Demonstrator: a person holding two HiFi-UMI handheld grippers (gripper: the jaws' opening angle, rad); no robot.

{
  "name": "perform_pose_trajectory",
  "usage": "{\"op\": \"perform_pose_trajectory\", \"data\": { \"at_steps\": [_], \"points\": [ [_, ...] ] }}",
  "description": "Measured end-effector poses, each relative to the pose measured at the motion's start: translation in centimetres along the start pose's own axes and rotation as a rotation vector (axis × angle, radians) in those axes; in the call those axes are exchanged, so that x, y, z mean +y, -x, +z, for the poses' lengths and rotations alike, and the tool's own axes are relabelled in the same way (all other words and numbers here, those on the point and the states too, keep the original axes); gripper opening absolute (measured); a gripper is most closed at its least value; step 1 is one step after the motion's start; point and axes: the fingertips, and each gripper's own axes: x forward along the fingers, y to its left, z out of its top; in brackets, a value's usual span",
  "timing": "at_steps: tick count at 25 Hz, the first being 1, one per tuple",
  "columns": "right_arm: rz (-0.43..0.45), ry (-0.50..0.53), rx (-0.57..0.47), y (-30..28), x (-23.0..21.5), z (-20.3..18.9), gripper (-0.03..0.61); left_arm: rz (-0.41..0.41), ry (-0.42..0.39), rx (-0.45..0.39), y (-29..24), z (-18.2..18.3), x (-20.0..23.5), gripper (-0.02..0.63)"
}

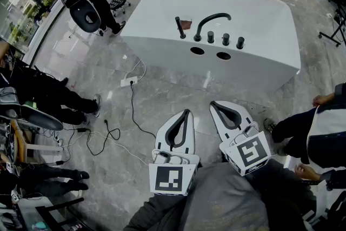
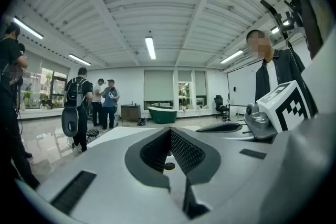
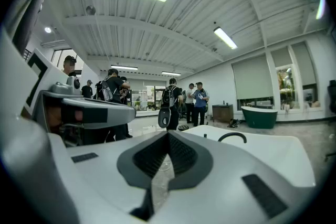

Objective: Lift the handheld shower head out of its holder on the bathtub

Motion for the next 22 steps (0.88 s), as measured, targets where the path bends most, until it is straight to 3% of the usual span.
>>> {"op": "perform_pose_trajectory", "data": {
  "at_steps": [22],
  "points": [
    [0.072, -0.029, -0.008, 2.1, -7.2, -0.3, 0.005, 0.051, 0.018, 0.018, -5.2, 0.0, -5.8, 0.003]
  ]
}}
